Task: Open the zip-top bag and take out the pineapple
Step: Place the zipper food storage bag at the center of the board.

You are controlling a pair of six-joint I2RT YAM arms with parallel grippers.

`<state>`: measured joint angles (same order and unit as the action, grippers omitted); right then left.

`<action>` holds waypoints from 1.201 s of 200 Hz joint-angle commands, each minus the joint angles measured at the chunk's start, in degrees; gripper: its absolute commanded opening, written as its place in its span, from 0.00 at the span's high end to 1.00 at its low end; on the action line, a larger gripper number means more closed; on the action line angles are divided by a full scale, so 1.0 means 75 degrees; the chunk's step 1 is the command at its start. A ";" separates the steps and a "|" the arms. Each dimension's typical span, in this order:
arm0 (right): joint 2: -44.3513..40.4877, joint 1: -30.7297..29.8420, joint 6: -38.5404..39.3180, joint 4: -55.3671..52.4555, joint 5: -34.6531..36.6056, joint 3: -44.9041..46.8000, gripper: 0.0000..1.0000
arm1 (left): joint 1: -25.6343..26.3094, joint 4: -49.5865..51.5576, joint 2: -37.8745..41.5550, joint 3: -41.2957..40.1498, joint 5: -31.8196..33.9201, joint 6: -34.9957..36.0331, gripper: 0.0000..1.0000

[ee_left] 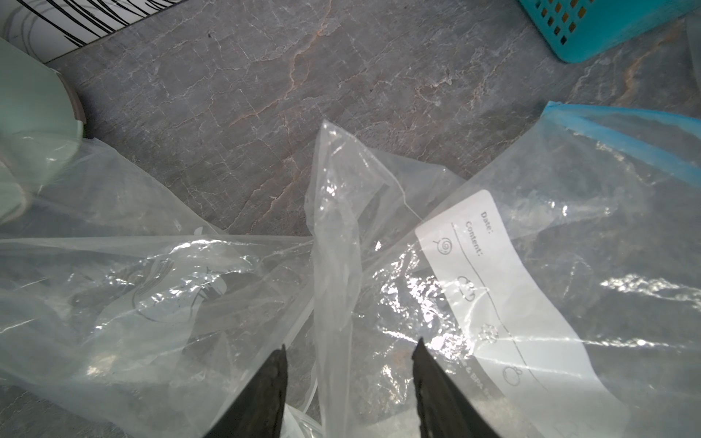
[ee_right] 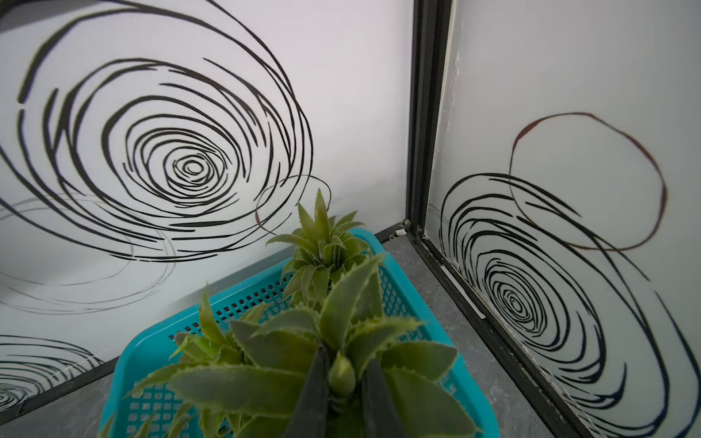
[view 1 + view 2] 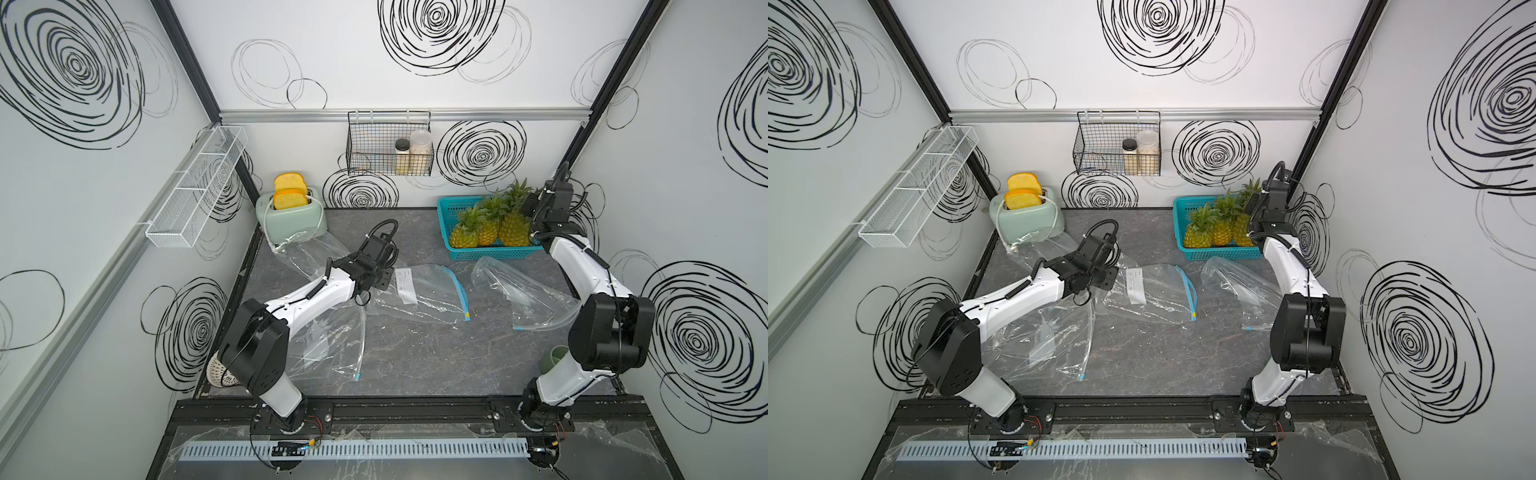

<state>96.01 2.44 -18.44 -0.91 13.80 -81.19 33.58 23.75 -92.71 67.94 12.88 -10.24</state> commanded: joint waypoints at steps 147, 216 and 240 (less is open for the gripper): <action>0.0875 0.0050 -0.0636 0.0472 0.0177 0.0640 0.99 | -0.0107 -0.0581 0.0043 -0.0118 -0.0074 0.0038 0.41; 0.0843 0.0232 -0.0683 0.0394 0.0037 0.0734 0.74 | -0.0148 -0.0735 0.0126 0.0104 -0.0037 0.0187 0.29; 0.0783 0.0287 -0.0671 0.0388 -0.0036 0.0759 0.68 | -0.0187 -0.0776 0.0196 0.0169 0.0014 0.0252 0.18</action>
<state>101.06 3.88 -22.81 4.84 14.06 -76.93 32.99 20.36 -92.68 67.51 12.64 -9.30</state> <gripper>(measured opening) 0.305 0.802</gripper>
